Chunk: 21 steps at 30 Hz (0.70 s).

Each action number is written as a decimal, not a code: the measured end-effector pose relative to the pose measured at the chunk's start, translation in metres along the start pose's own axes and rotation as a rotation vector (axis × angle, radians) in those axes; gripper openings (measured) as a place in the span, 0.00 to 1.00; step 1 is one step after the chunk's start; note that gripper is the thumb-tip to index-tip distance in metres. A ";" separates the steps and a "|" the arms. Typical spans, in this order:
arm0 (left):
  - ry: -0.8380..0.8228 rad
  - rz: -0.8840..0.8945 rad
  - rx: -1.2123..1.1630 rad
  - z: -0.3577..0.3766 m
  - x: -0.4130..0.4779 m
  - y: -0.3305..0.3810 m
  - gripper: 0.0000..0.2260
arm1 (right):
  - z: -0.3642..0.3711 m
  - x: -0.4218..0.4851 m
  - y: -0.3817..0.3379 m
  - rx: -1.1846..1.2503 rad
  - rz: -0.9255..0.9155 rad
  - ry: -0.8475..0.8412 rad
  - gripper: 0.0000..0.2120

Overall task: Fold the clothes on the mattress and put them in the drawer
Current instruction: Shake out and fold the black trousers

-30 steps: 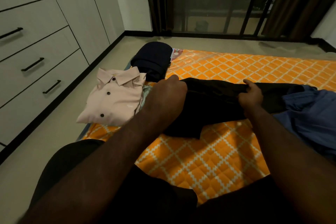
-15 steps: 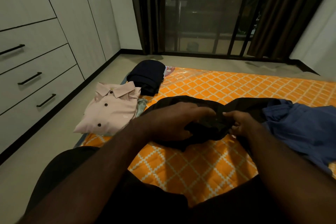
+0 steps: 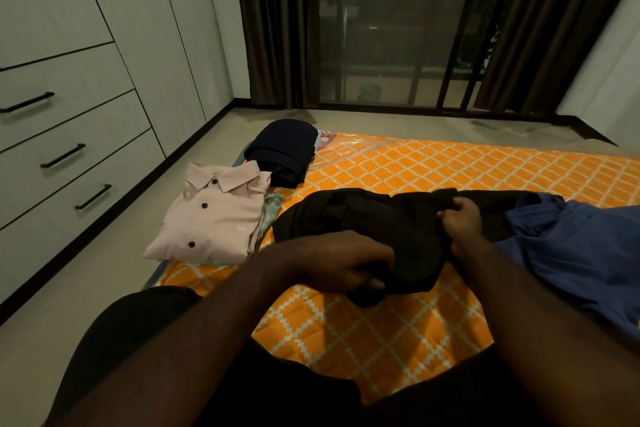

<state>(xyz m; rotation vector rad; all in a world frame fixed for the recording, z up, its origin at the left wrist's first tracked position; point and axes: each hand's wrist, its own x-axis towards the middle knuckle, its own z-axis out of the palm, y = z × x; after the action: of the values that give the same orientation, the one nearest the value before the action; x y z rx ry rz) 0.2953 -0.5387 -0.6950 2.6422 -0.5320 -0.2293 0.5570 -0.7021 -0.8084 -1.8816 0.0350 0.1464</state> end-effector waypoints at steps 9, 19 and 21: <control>0.713 -0.042 0.005 0.002 0.006 -0.040 0.11 | 0.018 -0.069 -0.088 -0.240 -0.829 -0.684 0.16; 0.842 -0.151 -0.146 0.004 0.009 -0.060 0.10 | 0.018 -0.095 -0.103 -0.263 -0.884 -0.931 0.15; 0.908 -0.189 -0.158 0.002 0.007 -0.056 0.09 | 0.013 -0.096 -0.107 -0.251 -0.759 -0.987 0.19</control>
<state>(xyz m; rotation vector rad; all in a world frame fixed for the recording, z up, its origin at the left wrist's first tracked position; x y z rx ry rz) 0.3195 -0.4952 -0.7223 2.3074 0.0429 0.8032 0.4714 -0.6615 -0.6993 -1.7529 -1.3914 0.5455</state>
